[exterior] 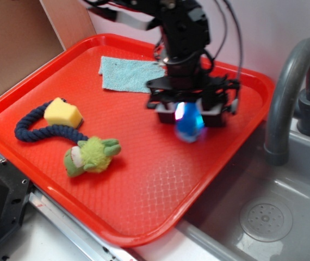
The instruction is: Grab the blue sponge.
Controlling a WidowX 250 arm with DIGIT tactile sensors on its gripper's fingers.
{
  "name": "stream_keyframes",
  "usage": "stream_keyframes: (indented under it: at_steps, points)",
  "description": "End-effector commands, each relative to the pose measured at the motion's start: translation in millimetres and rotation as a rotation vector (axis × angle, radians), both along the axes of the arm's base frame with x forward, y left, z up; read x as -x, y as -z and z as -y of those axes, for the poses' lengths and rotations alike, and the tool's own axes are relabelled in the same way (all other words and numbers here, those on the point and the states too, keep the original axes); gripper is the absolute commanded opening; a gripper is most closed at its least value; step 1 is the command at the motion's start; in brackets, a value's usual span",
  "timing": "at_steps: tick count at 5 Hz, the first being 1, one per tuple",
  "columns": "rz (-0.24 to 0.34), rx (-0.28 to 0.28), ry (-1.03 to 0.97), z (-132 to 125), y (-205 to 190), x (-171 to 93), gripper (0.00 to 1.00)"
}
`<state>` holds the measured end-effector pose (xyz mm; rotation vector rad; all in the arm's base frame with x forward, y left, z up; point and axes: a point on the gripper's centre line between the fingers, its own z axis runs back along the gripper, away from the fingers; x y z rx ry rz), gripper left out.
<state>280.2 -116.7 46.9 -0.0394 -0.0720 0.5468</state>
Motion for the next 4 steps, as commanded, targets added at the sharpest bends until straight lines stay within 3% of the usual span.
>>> stream_keyframes:
  at_steps: [1, 2, 3, 4]
  points:
    - [0.043, 0.093, 0.147, -47.2, -112.8, 13.0, 0.0]
    - [0.132, 0.118, 0.211, -78.0, -161.1, 39.7, 0.0]
    - [0.21, 0.103, 0.176, -98.8, -185.4, 59.2, 0.0]
    - [0.163, 0.084, 0.133, -101.1, -180.9, 56.1, 0.0]
